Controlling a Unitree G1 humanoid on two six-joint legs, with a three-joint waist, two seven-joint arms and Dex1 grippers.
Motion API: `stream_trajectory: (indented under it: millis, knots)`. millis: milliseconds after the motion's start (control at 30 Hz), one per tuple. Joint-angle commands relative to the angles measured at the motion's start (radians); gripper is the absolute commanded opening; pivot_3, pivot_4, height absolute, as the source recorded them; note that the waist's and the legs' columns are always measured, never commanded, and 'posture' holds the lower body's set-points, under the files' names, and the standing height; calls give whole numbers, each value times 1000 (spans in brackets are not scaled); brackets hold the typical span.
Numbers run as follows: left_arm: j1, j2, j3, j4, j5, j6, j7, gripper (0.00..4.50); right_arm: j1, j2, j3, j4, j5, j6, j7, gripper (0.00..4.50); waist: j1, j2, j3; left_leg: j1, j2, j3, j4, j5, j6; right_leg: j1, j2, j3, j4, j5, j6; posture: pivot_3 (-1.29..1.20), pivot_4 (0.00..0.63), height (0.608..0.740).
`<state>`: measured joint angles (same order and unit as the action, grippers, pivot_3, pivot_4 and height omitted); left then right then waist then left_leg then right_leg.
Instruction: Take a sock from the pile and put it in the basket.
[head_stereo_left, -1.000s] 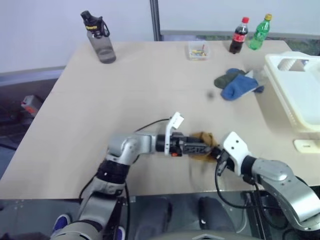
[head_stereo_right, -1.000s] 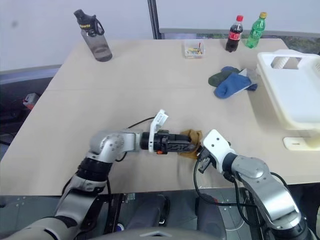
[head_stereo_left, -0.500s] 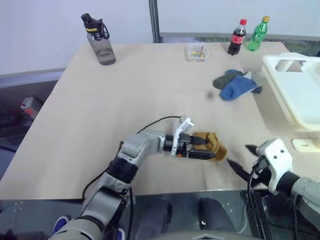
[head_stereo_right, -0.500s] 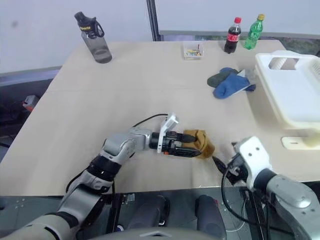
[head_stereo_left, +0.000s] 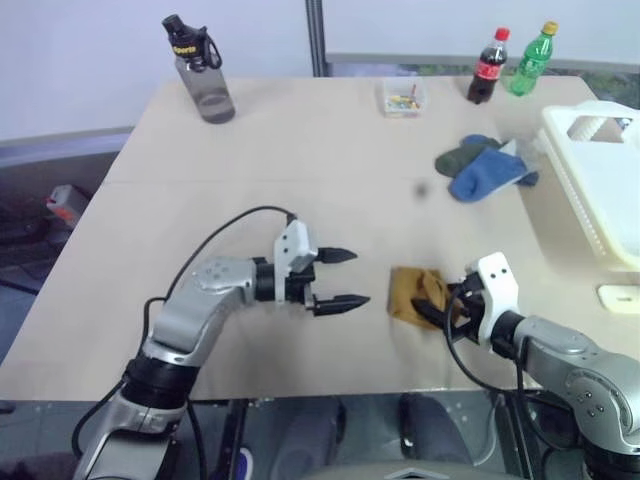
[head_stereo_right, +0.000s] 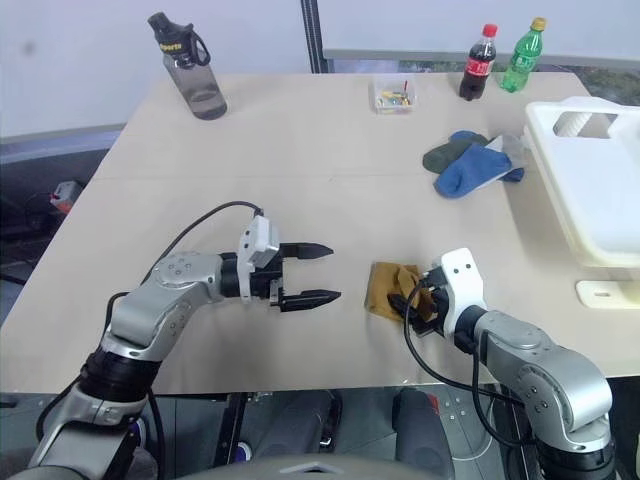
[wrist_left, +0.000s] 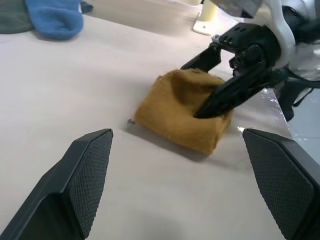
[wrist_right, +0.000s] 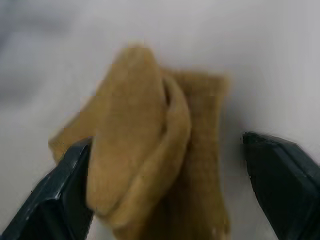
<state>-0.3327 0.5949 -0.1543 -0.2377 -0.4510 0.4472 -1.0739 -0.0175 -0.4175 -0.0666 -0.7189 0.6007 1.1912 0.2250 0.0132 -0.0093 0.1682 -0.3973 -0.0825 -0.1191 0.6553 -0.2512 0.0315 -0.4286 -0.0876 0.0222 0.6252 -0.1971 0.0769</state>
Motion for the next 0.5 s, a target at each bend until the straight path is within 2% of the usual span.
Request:
stream_trajectory:
  millis: [33, 100, 133, 200, 333, 400, 500]
  knots:
    - [21, 11, 30, -56, 1, -48, 0, 4500, 40, -46, 55, 44, -24, -8, 34, 3659, 1, 0, 0, 1, 0, 0, 0, 0, 1, 1, 0, 0, 0, 0, 0, 0, 150, 740]
    - [19, 7, 29, -56, 2, -57, 6, 4500, 40, -69, 70, 43, -33, -25, 47, 2754, 1, 0, 0, 2, 0, -1, 0, -2, 4, 2, 1, -1, 0, 0, 0, 0, 150, 740]
    - [13, 1, 30, -52, 0, -56, 12, 4500, 38, -84, 83, 40, -41, -34, 55, 2592, 0, 0, 0, 2, 1, -1, 0, -2, 4, 2, 1, -1, 0, 0, 0, 0, 150, 740]
    - [-2, -13, 27, -41, -4, -59, 20, 4500, 34, -111, 109, 39, -64, -60, 65, 1459, 0, 0, 0, 5, 1, -1, 0, -2, 4, 4, 1, -1, 0, 0, 0, 0, 150, 740]
    - [-27, -46, 12, -15, 3, -76, 27, 4500, 24, -128, 137, 25, -98, -138, 78, 20, 0, 0, 0, 11, 1, -1, 0, -2, 5, 11, 1, -2, -1, -1, 1, 0, 150, 740]
    - [-41, -62, 13, -10, -4, -70, 33, 4500, 24, -98, 107, 19, -85, -172, 78, 20, 0, 0, 0, 12, 1, -1, 0, -2, 5, 13, 1, -2, -1, -2, 3, 0, 150, 740]
    - [-72, -97, 11, 4, -13, -65, 44, 4500, -3, -37, -12, 19, -31, -229, 77, 20, -2, 0, 0, 13, 1, -1, 0, -2, 5, 13, 2, -2, -1, -2, 3, 0, 150, 740]
